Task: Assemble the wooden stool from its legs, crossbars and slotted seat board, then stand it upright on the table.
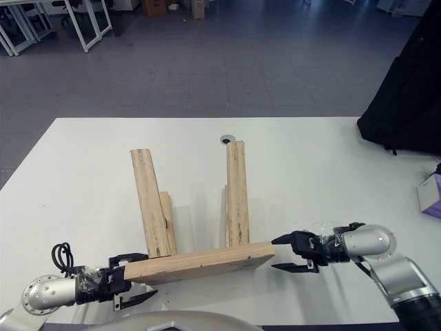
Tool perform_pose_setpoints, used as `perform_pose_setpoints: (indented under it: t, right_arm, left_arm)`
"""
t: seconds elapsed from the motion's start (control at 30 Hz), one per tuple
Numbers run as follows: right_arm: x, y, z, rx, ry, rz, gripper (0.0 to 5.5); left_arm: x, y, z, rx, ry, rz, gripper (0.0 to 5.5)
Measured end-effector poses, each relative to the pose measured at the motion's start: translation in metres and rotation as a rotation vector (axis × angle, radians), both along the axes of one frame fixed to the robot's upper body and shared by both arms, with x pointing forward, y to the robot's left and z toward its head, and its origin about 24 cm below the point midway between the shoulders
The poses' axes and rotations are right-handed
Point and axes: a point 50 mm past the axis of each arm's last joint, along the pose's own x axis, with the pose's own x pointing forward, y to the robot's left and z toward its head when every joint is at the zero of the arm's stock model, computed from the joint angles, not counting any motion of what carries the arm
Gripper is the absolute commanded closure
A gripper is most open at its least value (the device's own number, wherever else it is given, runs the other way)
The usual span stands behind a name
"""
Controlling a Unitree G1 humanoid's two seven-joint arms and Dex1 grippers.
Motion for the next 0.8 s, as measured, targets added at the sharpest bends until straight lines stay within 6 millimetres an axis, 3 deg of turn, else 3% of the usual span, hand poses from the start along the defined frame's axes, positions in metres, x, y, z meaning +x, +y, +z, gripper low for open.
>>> perform_pose_setpoints:
  t: [0.3,0.43,0.6,0.8]
  right_arm:
    - [0.001,0.028,-0.01,0.169,0.109,-0.074,2.72]
    - [0.0,0.027,-0.019,0.146,0.089,-0.057,2.98]
    - [-0.002,0.025,-0.026,0.143,0.094,-0.03,3.93]
    - [-0.002,0.026,-0.027,0.145,0.084,-0.016,4.07]
  left_arm:
    - [0.011,-0.005,-0.004,-0.026,-0.014,-0.04,1.45]
    - [0.015,-0.004,-0.007,-0.036,-0.026,-0.054,1.43]
    - [0.025,-0.005,-0.01,-0.049,-0.103,-0.044,2.12]
    - [0.027,-0.006,-0.012,-0.051,-0.11,-0.066,3.05]
